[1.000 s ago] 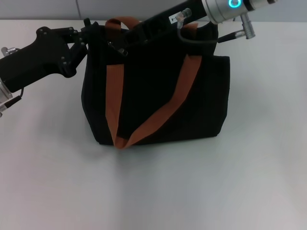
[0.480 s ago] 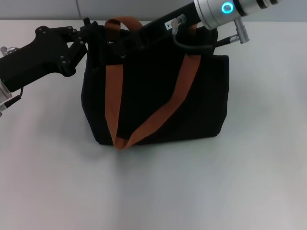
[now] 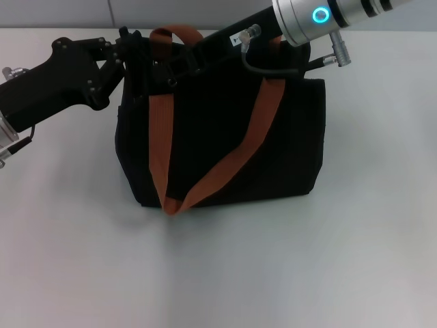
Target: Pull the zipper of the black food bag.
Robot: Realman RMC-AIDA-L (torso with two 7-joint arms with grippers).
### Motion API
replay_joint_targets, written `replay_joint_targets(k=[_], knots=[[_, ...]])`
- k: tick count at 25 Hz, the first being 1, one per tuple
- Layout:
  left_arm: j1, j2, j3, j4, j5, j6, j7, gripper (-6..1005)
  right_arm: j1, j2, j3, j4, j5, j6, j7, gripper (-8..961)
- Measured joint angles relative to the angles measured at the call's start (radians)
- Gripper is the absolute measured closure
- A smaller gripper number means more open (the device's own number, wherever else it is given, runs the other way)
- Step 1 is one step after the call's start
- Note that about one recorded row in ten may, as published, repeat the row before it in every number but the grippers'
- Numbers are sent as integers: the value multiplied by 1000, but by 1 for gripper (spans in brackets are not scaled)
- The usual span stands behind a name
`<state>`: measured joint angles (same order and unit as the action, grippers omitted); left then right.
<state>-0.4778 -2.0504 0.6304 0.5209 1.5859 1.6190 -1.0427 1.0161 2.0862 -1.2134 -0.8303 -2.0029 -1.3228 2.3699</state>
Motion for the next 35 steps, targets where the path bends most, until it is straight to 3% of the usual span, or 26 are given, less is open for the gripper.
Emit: replay_joint_targets(k=[29, 35], knots=[[3, -2, 0, -1, 0, 1, 1, 909, -2, -3, 0, 3, 19, -17, 13, 770], [2, -2, 0, 0, 1, 1, -1, 907, -2, -3, -19, -3, 18, -11, 13, 888]])
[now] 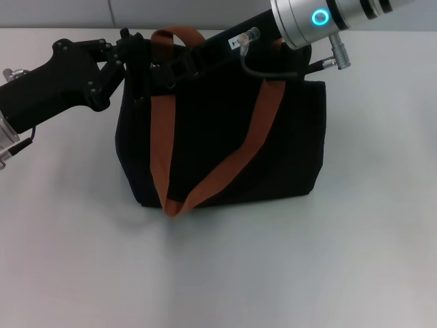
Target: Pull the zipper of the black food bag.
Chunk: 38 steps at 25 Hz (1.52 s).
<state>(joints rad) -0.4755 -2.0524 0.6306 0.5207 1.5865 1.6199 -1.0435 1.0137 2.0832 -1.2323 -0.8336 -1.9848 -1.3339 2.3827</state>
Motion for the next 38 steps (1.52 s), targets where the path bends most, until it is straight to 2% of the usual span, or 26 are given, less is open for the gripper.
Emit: replay_joint_targets(k=[8, 28, 38], knots=[[1, 1, 0, 0, 0, 1, -1, 906, 0, 0, -2, -28, -8, -6, 2, 928], [6, 4, -15, 0, -3, 0, 3, 902, -26, 0, -4, -154, -175, -32, 114, 952], [2, 6, -17, 1, -4, -6, 4, 900, -73, -1, 4, -255, -284, -66, 191, 952]])
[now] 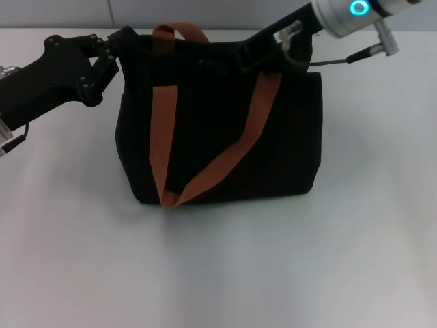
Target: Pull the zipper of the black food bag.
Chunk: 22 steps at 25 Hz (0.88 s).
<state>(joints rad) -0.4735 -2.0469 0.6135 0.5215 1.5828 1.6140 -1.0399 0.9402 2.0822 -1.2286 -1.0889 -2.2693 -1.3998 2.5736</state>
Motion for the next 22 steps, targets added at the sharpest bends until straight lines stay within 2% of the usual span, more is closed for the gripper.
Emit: replay_joint_targets(k=[8, 14, 22], knots=[[0, 1, -3, 0, -2, 0, 0, 898, -68, -1, 8, -104, -57, -32, 36, 952], [1, 1, -7, -1, -2, -1, 0, 897, -126, -1, 57, -181, -94, -62, 44, 953], [1, 0, -8, -2, -2, -2, -5, 895, -164, -1, 111, -198, -15, -84, 1, 953]])
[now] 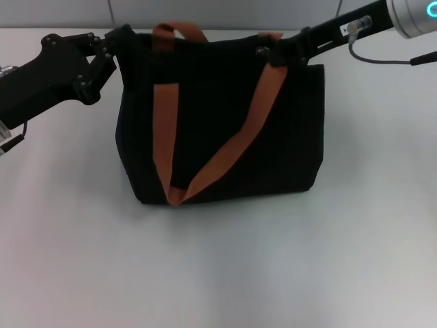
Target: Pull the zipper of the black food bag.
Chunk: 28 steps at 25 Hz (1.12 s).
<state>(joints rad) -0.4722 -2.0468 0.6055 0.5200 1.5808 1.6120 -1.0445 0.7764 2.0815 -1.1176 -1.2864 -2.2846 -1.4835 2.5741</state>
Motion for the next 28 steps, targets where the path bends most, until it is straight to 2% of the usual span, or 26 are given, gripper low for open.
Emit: replay_joint_targets(k=[4, 10, 15, 18, 19, 20, 23, 28], knots=[[1, -3, 0, 0, 0, -1, 0, 894, -26, 0, 25, 9, 100, 0, -59, 953], [6, -2, 1, 0, 0, -2, -6, 893, -104, 0, 94, 57, 329, -12, -251, 953], [8, -4, 0, 0, 0, -2, -7, 892, -181, -2, 177, 179, 598, -71, -513, 732], [10, -4, 0, -1, 0, -2, -7, 891, -218, -5, 241, 287, 733, -166, -715, 577], [10, -4, 0, -1, 1, -2, -8, 891, -229, -10, 275, 362, 785, -243, -838, 545], [10, -4, 1, -2, 2, -2, -8, 891, -229, -10, 275, 362, 785, -243, -838, 513], [12, -3, 4, -2, 4, -2, -8, 890, -236, -28, 310, 498, 808, -361, -1027, 417], [13, -3, 8, -2, 8, -2, -8, 889, -254, -59, 296, 681, 758, -474, -1297, 218]])
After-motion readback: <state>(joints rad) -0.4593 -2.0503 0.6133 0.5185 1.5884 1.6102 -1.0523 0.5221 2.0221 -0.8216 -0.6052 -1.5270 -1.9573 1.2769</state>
